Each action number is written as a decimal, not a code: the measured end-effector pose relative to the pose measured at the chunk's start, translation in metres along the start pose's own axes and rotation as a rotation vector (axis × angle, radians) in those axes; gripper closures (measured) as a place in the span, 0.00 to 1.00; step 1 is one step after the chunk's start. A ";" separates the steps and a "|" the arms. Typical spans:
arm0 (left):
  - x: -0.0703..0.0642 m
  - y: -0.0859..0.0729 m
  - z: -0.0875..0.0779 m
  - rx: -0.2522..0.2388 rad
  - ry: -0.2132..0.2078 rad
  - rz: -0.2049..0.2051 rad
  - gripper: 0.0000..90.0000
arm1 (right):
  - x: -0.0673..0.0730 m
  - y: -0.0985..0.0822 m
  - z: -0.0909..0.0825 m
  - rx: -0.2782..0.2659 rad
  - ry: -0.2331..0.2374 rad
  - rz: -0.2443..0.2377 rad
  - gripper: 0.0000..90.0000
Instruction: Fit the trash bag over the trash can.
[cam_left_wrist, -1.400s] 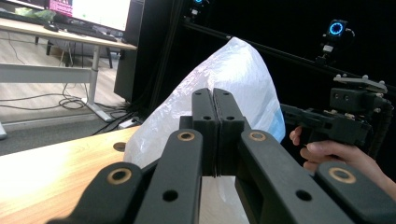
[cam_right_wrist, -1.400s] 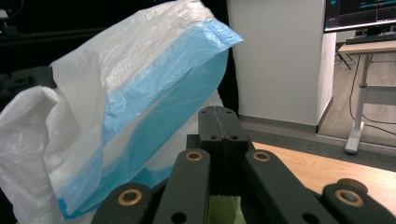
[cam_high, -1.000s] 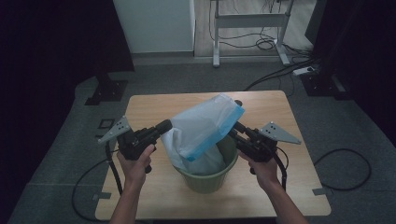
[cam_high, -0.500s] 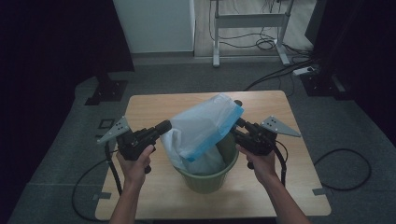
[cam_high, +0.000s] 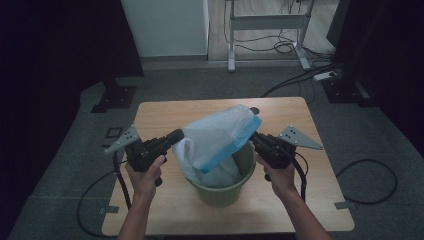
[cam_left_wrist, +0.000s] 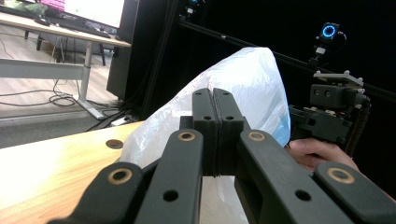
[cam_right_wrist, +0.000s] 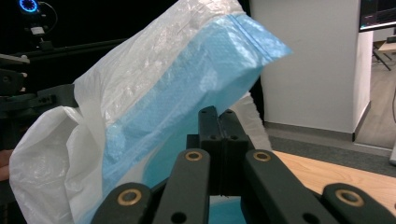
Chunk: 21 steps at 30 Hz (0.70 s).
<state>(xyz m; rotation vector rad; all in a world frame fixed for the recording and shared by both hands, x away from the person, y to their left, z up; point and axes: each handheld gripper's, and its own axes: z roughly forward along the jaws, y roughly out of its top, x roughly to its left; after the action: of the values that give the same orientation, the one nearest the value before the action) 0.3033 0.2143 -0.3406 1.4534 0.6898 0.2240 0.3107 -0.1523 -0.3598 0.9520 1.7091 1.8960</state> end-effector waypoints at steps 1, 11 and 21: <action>0.000 0.000 0.000 -0.001 0.001 0.000 0.99 | 0.000 0.001 -0.001 0.000 -0.001 -0.003 0.99; 0.004 0.003 0.000 -0.007 0.012 -0.012 0.97 | -0.003 0.005 -0.013 0.012 -0.043 -0.031 1.00; 0.008 0.011 0.000 -0.027 0.011 -0.022 0.98 | -0.013 0.019 -0.027 0.035 -0.130 -0.065 1.00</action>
<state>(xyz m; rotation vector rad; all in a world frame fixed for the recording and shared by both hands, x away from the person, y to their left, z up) 0.3122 0.2197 -0.3327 1.4191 0.7092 0.2240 0.3032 -0.1832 -0.3445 0.9974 1.6812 1.7296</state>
